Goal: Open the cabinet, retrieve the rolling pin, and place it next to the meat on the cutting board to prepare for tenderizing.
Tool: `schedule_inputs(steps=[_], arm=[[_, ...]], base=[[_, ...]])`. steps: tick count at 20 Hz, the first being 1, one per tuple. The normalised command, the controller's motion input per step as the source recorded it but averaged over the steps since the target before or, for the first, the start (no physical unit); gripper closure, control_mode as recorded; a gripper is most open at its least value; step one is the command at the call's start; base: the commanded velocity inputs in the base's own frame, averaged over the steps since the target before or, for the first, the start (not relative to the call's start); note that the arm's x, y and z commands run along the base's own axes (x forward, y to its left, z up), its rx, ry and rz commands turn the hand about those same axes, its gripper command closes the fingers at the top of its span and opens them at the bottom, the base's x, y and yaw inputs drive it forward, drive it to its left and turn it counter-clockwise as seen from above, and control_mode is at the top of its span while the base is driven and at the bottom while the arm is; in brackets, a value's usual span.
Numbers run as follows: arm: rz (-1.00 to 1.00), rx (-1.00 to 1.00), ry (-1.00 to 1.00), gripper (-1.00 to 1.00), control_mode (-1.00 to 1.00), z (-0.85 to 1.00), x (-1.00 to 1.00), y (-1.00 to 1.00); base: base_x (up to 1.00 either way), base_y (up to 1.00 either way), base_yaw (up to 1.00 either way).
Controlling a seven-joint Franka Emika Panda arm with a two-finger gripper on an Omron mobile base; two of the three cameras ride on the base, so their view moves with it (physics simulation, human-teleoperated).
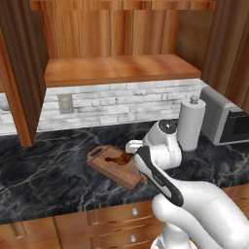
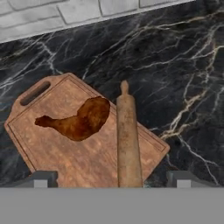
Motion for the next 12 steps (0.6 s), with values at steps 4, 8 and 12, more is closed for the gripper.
schedule_inputs(steps=[4,8,12], arm=[[-0.02,0.0,-0.09,-1.0,-1.0,0.63,-0.49,0.0],[-0.03,0.0,-0.09,-1.0,-1.0,0.71,-0.5,0.0],[-0.04,0.0,-0.1,-1.0,-1.0,0.73,-0.59,0.0]], base=[[0.0,0.0,0.0],[0.0,0.0,0.0],[0.0,0.0,0.0]])
